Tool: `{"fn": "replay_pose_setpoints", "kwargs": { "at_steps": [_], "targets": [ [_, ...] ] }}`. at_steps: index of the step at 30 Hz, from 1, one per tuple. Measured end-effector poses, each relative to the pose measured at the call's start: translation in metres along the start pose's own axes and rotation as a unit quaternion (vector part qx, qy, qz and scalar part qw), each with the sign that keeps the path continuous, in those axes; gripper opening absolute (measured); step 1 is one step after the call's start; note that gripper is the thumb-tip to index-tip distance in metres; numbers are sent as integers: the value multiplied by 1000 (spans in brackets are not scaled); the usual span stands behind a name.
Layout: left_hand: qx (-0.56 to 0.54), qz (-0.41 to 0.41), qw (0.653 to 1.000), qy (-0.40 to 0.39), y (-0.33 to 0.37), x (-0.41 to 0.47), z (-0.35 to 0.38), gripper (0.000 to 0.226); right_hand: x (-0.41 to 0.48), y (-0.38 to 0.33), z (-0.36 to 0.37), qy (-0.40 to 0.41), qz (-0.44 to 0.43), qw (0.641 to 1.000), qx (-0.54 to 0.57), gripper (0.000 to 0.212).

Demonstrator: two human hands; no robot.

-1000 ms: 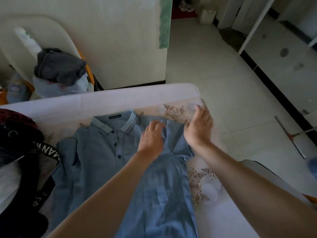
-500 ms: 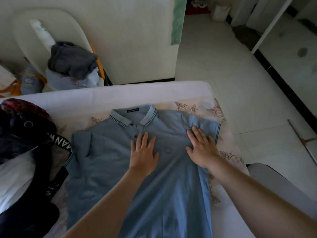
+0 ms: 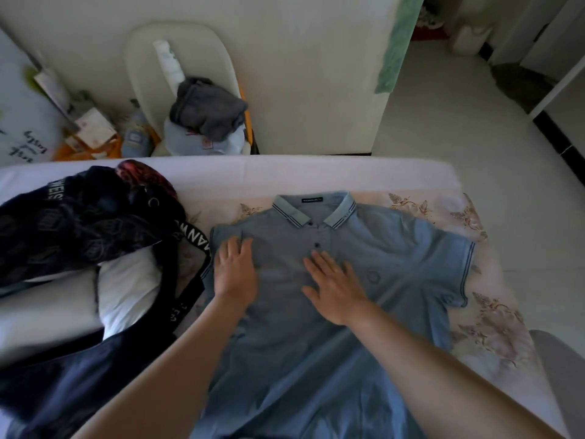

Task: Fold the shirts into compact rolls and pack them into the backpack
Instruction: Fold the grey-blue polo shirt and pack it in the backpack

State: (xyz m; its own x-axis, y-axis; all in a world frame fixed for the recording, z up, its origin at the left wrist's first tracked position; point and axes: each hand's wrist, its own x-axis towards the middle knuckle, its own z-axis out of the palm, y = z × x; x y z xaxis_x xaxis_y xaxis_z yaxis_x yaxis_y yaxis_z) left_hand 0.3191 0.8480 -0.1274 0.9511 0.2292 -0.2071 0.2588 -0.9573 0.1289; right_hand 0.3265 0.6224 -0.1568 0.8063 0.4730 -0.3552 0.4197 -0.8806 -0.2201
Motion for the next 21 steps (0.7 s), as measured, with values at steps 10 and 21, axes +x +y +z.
{"fn": "replay_pose_setpoints", "kwargs": {
  "at_steps": [10,21],
  "targets": [
    [304,-26,942,-137,-51,-24,-9,72,-6,-16,0,74,38,996,-34,65],
    [47,169,984,21,-50,-90,-1,36,-81,-56,32,56,37,997,47,65]
  ]
}}
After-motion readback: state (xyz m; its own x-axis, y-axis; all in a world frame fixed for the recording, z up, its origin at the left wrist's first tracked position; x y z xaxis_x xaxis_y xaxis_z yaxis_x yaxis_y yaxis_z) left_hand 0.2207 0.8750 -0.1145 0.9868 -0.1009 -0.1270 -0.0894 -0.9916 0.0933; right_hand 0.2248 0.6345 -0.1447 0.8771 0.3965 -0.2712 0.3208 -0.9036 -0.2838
